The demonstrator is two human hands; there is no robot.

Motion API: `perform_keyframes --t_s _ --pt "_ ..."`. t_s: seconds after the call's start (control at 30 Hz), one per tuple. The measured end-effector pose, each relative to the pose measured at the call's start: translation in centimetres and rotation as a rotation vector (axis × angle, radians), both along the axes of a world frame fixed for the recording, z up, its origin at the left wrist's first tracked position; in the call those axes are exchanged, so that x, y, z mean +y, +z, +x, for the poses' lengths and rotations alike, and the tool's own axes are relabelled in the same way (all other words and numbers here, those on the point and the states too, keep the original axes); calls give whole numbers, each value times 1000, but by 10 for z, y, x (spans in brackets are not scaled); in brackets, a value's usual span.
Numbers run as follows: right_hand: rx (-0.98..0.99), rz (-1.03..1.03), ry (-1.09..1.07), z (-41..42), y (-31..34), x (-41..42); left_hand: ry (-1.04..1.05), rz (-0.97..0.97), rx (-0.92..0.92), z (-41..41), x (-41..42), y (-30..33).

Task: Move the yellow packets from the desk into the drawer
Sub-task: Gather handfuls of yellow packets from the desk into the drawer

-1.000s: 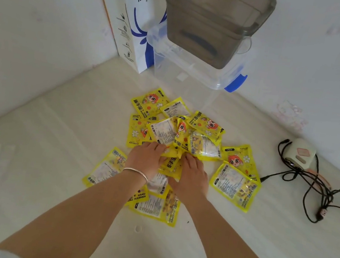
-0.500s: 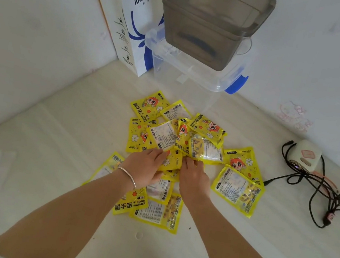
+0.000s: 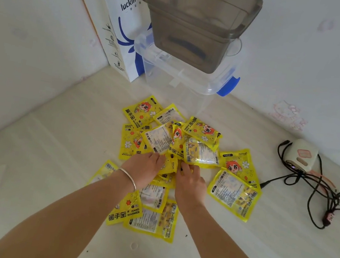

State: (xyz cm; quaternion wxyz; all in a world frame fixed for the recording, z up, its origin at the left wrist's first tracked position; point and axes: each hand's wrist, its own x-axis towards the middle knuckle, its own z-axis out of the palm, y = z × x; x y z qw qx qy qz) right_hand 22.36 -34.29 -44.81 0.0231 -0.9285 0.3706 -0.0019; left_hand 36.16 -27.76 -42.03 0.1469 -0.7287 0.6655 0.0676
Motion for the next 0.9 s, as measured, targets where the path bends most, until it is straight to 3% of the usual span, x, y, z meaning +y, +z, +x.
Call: perform_keyframes --t_s 0.13,0.27,0.53,0.77,0.9 --pt "-75 14 37 -2 1 -7 83 -118 5 -4 -9 3" --pt "-203 31 89 -9 6 -18 346 -121 100 -4 -15 10" --pt "-388 103 49 -31 28 -19 617 -425 435 -16 7 32" --pt "-535 571 -514 -53 62 9 1031 -662 907 -25 22 55" --pt "-737 751 -854 -82 80 27 1129 -603 1209 -44 25 63"
